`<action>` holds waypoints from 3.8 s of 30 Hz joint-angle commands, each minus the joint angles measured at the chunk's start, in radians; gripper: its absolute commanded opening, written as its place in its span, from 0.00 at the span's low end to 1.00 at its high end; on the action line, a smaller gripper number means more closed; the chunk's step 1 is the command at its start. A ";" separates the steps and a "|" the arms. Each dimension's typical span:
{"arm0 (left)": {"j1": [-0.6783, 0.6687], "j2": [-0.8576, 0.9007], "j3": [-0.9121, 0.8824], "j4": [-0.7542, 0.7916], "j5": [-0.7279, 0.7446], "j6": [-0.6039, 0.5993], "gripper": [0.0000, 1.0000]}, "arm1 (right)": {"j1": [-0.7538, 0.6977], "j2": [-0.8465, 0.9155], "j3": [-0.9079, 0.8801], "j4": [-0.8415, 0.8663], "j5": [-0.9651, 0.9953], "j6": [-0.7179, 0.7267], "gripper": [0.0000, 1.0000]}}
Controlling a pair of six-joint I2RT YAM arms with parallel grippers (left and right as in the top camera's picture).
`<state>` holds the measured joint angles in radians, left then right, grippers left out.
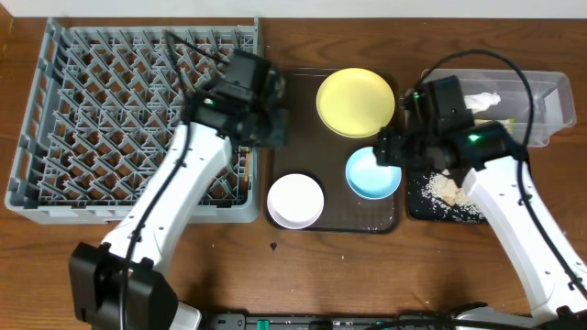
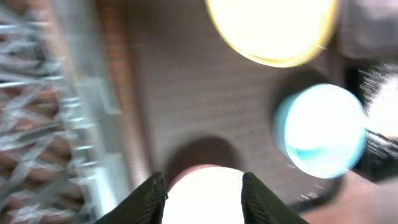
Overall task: Sort waste into correct bins and load items into the dishwasher
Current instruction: 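Reach left gripper to the light-blue bowl and grasp its rim, then carry the light-blue bowl into the dish rack and release, then reach left gripper to the pink bowl and grasp its rim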
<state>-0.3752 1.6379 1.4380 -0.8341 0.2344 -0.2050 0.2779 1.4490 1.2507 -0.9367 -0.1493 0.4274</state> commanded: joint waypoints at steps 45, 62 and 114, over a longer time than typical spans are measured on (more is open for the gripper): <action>-0.299 0.082 0.073 -0.016 -0.741 -0.025 0.07 | -0.309 -0.168 0.010 -0.137 0.002 0.099 0.99; 0.001 0.103 0.035 -0.144 -1.374 0.081 0.07 | -0.309 -0.168 0.010 -0.134 0.002 0.098 0.99; -0.230 0.053 0.052 -0.127 -0.682 0.062 0.68 | -0.309 -0.168 0.010 -0.136 0.003 0.091 0.99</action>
<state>-0.5652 1.8412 1.4792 -0.9424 -0.7818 -0.1272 -0.0273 1.2823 1.2507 -1.0729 -0.1425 0.5190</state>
